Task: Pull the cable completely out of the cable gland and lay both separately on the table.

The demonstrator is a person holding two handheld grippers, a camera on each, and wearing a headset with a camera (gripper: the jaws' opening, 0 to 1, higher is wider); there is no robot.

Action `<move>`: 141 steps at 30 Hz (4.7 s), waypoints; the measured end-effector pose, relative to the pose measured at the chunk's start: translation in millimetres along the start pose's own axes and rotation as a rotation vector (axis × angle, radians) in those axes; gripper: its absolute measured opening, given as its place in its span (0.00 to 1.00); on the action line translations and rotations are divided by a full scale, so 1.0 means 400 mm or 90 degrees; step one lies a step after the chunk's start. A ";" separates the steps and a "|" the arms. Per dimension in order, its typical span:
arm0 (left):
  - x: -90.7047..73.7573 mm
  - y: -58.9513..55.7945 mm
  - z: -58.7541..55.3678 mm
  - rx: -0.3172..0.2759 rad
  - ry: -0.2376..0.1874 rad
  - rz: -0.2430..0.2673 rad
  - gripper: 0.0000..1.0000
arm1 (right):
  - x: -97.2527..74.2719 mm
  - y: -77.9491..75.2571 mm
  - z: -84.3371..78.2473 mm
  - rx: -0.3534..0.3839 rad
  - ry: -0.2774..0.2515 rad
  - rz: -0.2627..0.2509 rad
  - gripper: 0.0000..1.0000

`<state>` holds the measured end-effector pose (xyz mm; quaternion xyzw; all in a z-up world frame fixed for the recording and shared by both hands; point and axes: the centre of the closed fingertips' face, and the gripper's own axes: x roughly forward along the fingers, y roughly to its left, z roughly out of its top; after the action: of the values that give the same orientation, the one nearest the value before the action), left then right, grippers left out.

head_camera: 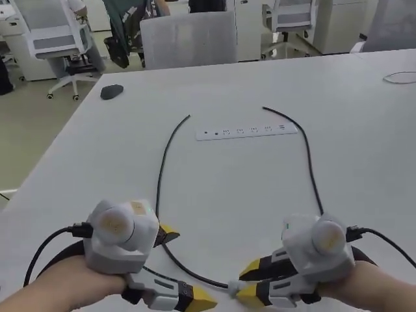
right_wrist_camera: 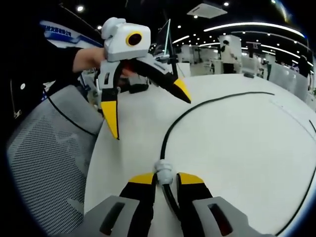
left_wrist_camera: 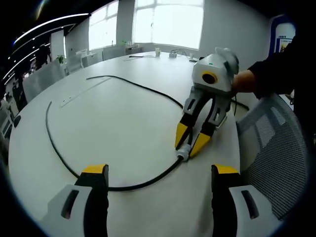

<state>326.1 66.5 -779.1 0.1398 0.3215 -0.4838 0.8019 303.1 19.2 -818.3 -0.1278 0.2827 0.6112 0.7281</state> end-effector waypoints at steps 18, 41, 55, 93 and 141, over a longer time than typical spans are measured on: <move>-0.002 -0.046 0.054 -0.077 -0.053 -0.078 0.59 | -0.054 0.017 0.061 -0.093 -0.008 -0.006 0.07; -0.031 -0.157 0.166 -0.131 -0.167 -0.221 0.39 | -0.155 0.094 0.186 -0.256 -0.034 0.014 0.07; -0.037 -0.173 0.173 -0.164 -0.167 -0.261 0.16 | -0.162 0.099 0.182 -0.290 -0.027 0.015 0.07; -0.045 -0.182 0.177 0.067 -0.180 -0.218 0.15 | -0.173 0.092 0.187 -0.079 -0.032 0.080 0.09; -0.048 -0.173 0.175 -0.010 -0.172 -0.224 0.15 | -0.162 0.096 0.194 -0.189 -0.016 0.010 0.07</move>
<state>286.8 8.1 -707.8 0.0095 0.2343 -0.6283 0.7418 279.9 15.7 -712.8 -0.2245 0.1813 0.6532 0.7000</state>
